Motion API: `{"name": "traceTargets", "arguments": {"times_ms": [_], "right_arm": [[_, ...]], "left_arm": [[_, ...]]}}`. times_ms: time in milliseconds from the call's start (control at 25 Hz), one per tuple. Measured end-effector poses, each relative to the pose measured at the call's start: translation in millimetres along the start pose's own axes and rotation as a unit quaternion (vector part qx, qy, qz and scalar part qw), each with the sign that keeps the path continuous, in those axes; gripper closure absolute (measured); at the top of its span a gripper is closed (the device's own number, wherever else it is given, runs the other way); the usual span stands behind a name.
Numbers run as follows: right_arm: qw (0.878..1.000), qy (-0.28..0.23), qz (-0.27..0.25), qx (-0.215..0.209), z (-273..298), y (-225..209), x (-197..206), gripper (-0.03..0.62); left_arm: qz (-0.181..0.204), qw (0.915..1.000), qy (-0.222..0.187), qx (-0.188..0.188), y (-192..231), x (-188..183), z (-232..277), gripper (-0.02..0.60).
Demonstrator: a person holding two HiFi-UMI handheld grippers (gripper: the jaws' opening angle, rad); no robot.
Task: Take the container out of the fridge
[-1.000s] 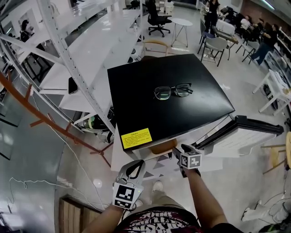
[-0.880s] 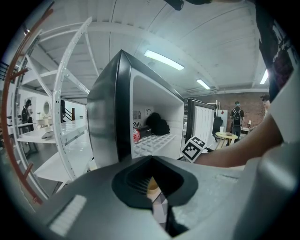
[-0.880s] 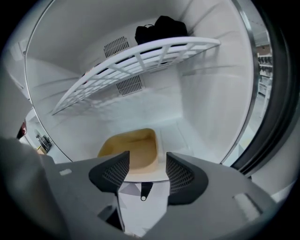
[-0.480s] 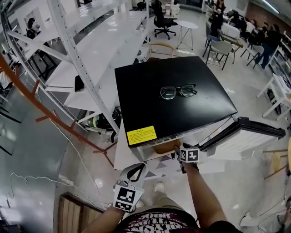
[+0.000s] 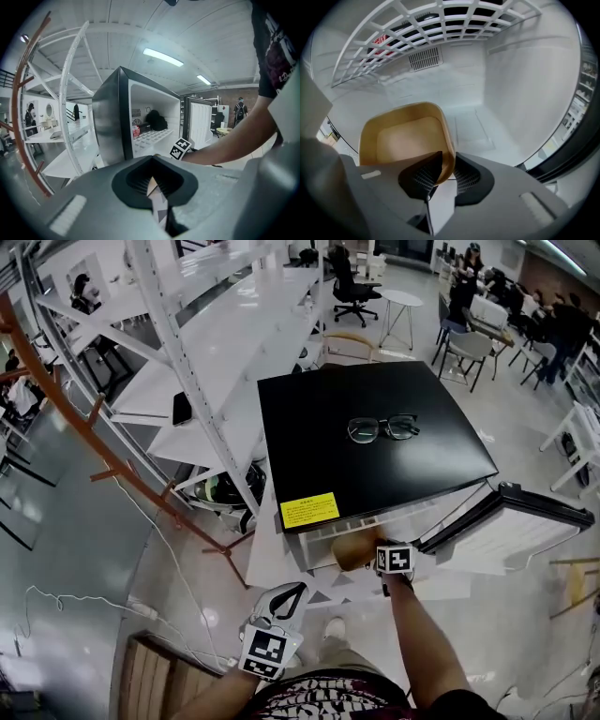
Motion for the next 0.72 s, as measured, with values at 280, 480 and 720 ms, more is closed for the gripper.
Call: {"name": "traceTargets", "arguments": {"times_ms": [280,480,720], "right_arm": [[0.996,-0.031,0.088,0.015,-9.2,-9.9,16.4,0.554],[0.983,-0.063,0.171,0.008,-25.3,-17.1,27.8,0.554],[0.976,-0.098,0.195,0.007,-59.7,-12.4,29.1,0.553]], "left_arm": [[0.0,1.0,0.009,-0.002,-6.6,5.6,-14.6,0.581],[0.003,1.0,0.004,-0.005,-7.2,5.4,-22.2,0.581],[0.01,0.9999,-0.013,0.001,-8.4,2.5,-23.8,0.581]]}}
Point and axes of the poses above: the fingertips, and each gripper's own axes: z forward along the fingers, y to its left, x out of its underside, the point moved 8 cm from there along -z, backward along the fingers, and after that the axes turned 4 degrees about -y, right-handed, at the moved point
